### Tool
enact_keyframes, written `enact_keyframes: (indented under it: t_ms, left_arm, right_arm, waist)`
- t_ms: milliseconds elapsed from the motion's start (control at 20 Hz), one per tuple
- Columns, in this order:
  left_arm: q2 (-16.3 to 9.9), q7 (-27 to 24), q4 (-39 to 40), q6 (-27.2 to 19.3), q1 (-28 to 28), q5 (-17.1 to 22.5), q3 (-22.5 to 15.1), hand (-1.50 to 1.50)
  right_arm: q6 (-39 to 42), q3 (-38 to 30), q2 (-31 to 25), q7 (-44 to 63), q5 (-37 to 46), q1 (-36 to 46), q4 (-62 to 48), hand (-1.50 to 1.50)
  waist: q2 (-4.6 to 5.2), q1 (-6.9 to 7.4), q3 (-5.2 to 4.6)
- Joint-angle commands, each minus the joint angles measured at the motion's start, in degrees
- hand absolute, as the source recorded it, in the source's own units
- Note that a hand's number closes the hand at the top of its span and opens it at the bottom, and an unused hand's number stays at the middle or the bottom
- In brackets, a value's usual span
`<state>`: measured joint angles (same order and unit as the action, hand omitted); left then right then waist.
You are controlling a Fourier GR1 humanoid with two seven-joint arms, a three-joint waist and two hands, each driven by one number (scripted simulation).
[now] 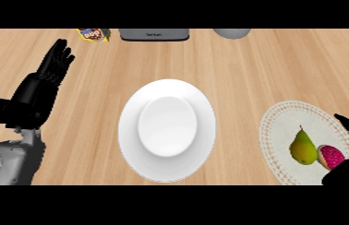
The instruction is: Pick the cupcake from the placemat and place it in the plate
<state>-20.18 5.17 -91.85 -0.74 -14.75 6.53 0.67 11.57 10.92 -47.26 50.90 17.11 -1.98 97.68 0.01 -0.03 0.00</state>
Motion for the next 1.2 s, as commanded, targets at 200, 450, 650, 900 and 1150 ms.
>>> enact_keyframes:
  t_ms: [200,450,650,900,1150]
  left_arm:
    - [0.3,1.1,3.4,3.0,-3.9,0.7,3.0,0.0]
    - [2.8,0.1,0.5,1.7,-0.6,-3.5,1.9,0.0]
    - [2.4,4.5,-3.9,2.8,-0.2,-2.6,2.9,0.0]
    - [3.7,5.3,-0.4,1.5,-4.7,-4.3,3.5,0.0]
    - [3.8,2.2,0.5,3.6,-2.0,-3.0,4.0,0.0]
  right_arm:
    - [-0.5,1.4,8.7,-3.7,8.3,1.6,-10.4,-1.5]
    - [2.7,-2.9,9.1,-8.0,8.7,-3.5,-8.6,-1.5]
    - [2.7,-3.9,12.3,-11.7,11.9,1.4,-18.5,-1.5]
    - [5.2,-5.5,11.9,-12.8,13.8,1.3,-21.2,-1.5]
    - [-7.0,-5.4,13.1,-23.4,20.3,4.5,-26.0,1.5]
  waist:
    - [0.11,0.02,0.02]
    - [-0.03,-0.19,0.0]
    - [-0.02,0.14,0.02]
    - [-0.01,-0.12,0.01]
    - [0.05,0.04,0.04]
